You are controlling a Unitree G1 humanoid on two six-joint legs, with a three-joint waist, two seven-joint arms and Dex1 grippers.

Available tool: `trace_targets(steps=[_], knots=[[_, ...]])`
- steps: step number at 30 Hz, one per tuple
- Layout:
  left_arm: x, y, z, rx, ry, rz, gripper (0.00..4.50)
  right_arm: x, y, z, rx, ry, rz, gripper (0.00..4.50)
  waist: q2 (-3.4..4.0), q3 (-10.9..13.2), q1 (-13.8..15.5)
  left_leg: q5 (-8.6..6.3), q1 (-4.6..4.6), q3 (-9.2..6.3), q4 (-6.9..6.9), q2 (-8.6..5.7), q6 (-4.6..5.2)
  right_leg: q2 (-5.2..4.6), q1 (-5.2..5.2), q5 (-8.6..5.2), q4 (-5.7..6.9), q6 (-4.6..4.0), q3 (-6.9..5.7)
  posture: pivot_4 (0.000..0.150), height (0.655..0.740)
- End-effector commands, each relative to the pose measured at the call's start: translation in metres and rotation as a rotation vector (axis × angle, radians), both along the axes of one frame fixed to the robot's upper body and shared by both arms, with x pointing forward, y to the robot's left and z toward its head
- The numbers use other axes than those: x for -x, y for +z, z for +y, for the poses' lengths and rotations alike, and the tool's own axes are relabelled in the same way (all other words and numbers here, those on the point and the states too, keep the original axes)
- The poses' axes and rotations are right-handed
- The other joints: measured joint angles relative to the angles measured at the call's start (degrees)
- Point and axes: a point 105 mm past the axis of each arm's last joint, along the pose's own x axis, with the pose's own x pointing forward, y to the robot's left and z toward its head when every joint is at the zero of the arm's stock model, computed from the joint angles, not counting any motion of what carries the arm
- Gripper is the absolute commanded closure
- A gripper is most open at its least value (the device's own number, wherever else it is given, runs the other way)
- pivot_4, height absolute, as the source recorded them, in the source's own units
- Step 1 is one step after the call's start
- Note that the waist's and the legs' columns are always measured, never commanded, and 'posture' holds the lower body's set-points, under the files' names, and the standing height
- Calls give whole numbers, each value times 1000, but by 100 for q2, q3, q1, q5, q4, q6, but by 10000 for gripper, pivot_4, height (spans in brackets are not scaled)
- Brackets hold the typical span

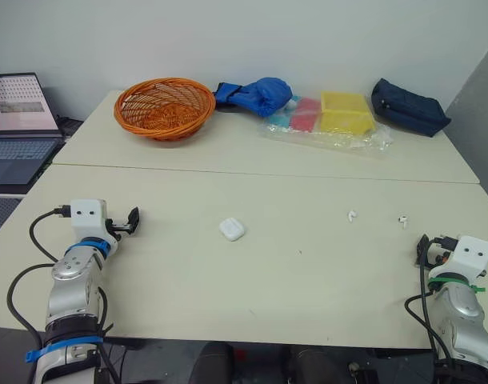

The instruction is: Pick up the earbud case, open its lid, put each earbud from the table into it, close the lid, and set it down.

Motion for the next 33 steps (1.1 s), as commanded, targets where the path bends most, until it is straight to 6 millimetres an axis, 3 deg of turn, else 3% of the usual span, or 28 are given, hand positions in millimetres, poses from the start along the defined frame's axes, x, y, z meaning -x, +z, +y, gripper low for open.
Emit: trace_targets(steps=[1,17,24,29,32,33], knots=[[-2,17,2,-22,-18,-48,60,6,11,-8,20,-37,-39,0,0,0,0,0,0,0,0,0,0,0,0,0,0,0,0,1500,7400],[-2,20,-2,-7,-88,-57,60,13,10,-5,20,-42,-37,0,0,0,0,0,0,-1,-3,1,0,0,-1,-1,0,-1,0,1500,7400],[0,47,-27,-15,-293,-96,60,18,26,4,88,-5,-63,0,2,2,-7,0,-1,-1,-7,3,0,0,-4,-3,-1,-4,1,1500,7400],[9,79,-66,-107,-569,-83,60,-4,61,39,185,260,-100,0,10,7,-56,0,3,-1,-7,4,0,-1,-6,-8,-1,-14,11,1500,7400],[19,86,-92,-130,-736,-45,60,-17,83,69,162,469,-141,0,12,6,-66,0,7,0,-7,5,0,0,-5,-18,0,-31,14,1500,7400],[24,86,-104,-139,-807,-22,60,-22,89,89,147,608,-146,0,12,7,-70,0,7,0,-8,5,0,0,-5,-18,0,-31,13,1500,7400]])
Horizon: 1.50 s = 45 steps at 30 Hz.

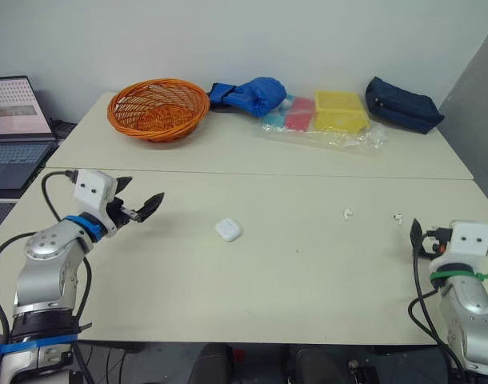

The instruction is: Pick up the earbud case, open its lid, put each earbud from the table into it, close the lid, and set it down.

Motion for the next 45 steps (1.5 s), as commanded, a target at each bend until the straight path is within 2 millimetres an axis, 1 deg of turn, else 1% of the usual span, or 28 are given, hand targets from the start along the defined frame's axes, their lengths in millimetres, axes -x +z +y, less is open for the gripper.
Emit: trace_targets(steps=[1,3,5,8,11,15,19,23,26,30,34,37,40,41,45], knots=[[14,6,-41,-40,-231,57,60,-12,30,64,14,440,-14,0,2,1,-6,0,0,-1,0,2,0,2,0,2,0,4,-1,1500,7400],[16,-2,-60,-38,-300,124,60,-10,33,101,54,717,39,0,9,6,-4,0,1,0,-3,-1,1,5,0,12,-1,21,-2,1500,7400],[16,-6,-74,-19,-329,156,60,-8,37,120,54,873,74,0,8,7,2,0,0,-2,-4,-3,1,8,0,12,-1,23,-8,1500,7400],[18,-10,-87,-20,-369,174,60,-7,40,131,59,980,105,0,6,8,7,0,-10,-6,-4,-5,1,14,1,4,-2,30,-19,1500,7400],[21,-31,-98,-77,-404,227,60,-4,38,152,71,1150,167,0,6,9,11,0,-11,-5,-13,-16,1,18,0,-1,-2,34,-17,1500,7400],[16,-45,-105,-85,-367,242,60,3,38,170,86,1263,198,0,5,9,16,0,-12,-11,-15,-19,1,19,-1,-3,-4,38,-14,1500,7400],[19,-48,-110,-79,-376,242,60,4,40,175,82,1280,199,0,4,10,20,0,-13,-14,-15,-19,1,16,-1,-2,-5,38,-15,1500,7400],[17,-63,-120,-90,-355,250,60,12,40,180,74,1307,217,0,4,10,24,0,-11,-18,-15,-18,1,10,-1,-2,-4,38,-13,1500,7400],[11,-71,-120,-113,-335,264,60,14,40,179,94,1315,234,0,4,10,27,0,-11,-17,-14,-20,1,10,0,-2,-4,39,-13,1500,7400],[4,-77,-119,-112,-312,279,60,12,44,177,99,1304,226,0,4,10,26,0,-10,-15,-13,-19,1,12,0,-2,-2,39,-16,1500,7400],[6,-83,-120,-88,-310,316,60,12,44,176,103,1294,225,0,4,10,26,0,-9,-15,-13,-20,1,12,0,-2,-1,39,-14,1500,7400],[6,-85,-117,-91,-306,302,6046,13,44,175,99,1286,228,0,4,9,27,0,-10,-17,-13,-21,1,12,1,-1,-1,39,-15,1500,7400],[7,-85,-117,-99,-317,305,15344,15,44,173,101,1285,234,0,4,9,26,0,-10,-17,-13,-21,1,11,1,-1,-1,39,-15,1500,7400],[7,-85,-116,-102,-318,305,17273,15,44,173,101,1285,234,0,4,9,26,0,-10,-17,-13,-21,1,11,1,-1,-1,39,-14,1500,7400],[11,-83,-116,-66,-333,327,17265,12,46,173,90,1274,226,0,4,9,24,0,-9,-17,-13,-21,1,11,1,-1,-1,39,-15,1500,7400]])
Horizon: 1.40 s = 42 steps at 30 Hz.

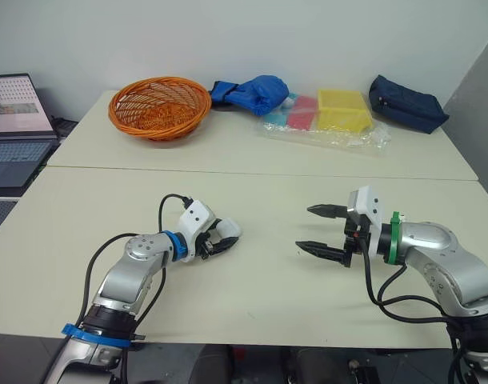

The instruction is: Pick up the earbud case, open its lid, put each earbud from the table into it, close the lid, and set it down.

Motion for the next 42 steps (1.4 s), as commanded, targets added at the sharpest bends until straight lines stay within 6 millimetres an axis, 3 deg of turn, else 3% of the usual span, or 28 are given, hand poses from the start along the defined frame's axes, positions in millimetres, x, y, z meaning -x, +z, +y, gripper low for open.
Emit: trace_targets(steps=[1,3,5,7,9,12,17,21,39,42], knots=[[5,1,0,22,-16,25,17264,-1,13,-2,-17,-11,-43,0,0,0,-1,0,0,0,0,0,0,0,0,0,0,0,0,1500,7400],[-4,23,3,-31,-70,-125,17265,-4,16,-2,-36,-27,-24,0,0,0,-1,0,1,0,0,0,0,0,0,0,0,0,0,1500,7400],[-7,32,5,-57,-99,-191,17265,-6,17,-2,-44,-35,-14,0,0,0,1,0,0,2,0,1,0,0,0,2,1,-3,-1,1500,7400],[-19,62,3,-94,-147,-407,17265,-8,20,-1,-74,-40,20,0,0,0,13,0,0,3,1,1,0,0,0,2,2,-5,-5,1500,7400],[-18,102,-11,-183,-319,-728,17265,-15,32,6,-159,-45,93,0,-2,1,37,1,-3,5,6,1,0,-1,1,5,2,-8,-8,1500,7400],[-16,122,-26,-285,-484,-1013,17265,-21,43,22,-246,-33,226,0,-1,2,47,0,-10,13,19,2,0,-2,0,25,1,-28,-7,1500,7400],[-17,133,-41,-305,-565,-1247,17265,-27,51,43,-279,-40,293,0,1,0,44,-2,-10,26,14,-4,2,-4,0,25,-2,-24,-2,1500,7400],[-13,134,-49,-292,-615,-1336,17265,-31,58,54,-319,-55,306,0,1,0,45,-2,-78,15,28,-8,3,0,-53,27,6,-14,-19,1500,7400],[-14,140,-55,-252,-612,-1408,17265,-46,65,71,-393,-89,346,0,1,0,-6,0,-90,12,48,-9,4,4,-58,37,12,2,-21,1500,7400],[-14,141,-57,-247,-611,-1411,17265,-46,62,71,-379,-89,347,6131,1,0,-8,0,-90,12,47,-9,4,4,-58,37,12,2,-22,1500,7400]])
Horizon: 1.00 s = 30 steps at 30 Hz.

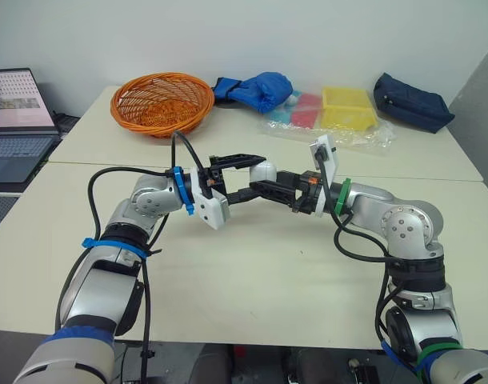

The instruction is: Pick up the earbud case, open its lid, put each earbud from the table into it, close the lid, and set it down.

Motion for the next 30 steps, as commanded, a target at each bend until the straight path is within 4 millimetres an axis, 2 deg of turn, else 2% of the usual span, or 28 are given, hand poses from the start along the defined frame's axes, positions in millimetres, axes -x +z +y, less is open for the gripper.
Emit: trace_targets(steps=[1,7,8,17,18,21,22,25,30], knots=[[1,14,-4,31,-19,-47,17265,2,11,2,-9,16,-46,9733,0,0,0,0,0,0,0,0,0,0,0,0,0,0,0,1500,7400],[2,14,-5,34,-26,-48,17265,1,10,3,8,22,-51,31642,0,0,-2,0,0,-1,1,1,0,2,0,0,1,0,0,1500,7400],[2,14,-5,35,-26,-48,17265,1,10,3,12,24,-56,34238,0,0,-3,0,0,-1,2,0,0,2,0,0,1,0,0,1500,7400],[2,5,-5,18,-33,24,17265,-3,17,-4,-10,-6,-76,35037,0,0,-3,0,0,-1,2,1,0,2,0,0,2,0,0,1500,7400],[3,5,-4,10,-36,34,10080,-4,17,-5,-10,-11,-78,35069,0,0,-3,0,0,-1,2,1,0,2,0,0,2,0,1,1500,7400],[2,5,-1,-17,-35,88,1242,-6,16,-8,0,-28,-83,36573,0,0,-4,0,0,0,2,1,0,2,0,0,2,0,1,1500,7400],[2,5,0,-27,-33,119,0,-7,16,-10,1,-35,-83,36573,0,0,-6,0,0,0,2,1,0,2,0,0,2,0,1,1500,7400],[0,7,7,-80,-26,209,0,-8,15,-12,38,-44,-108,36573,0,0,-13,0,0,-1,2,2,0,5,0,0,2,-1,1,1500,7400],[-4,24,17,-150,4,473,0,-13,9,-16,162,-80,-205,36573,2,1,-24,0,0,-3,3,3,0,11,-1,0,3,-1,2,1500,7400]])
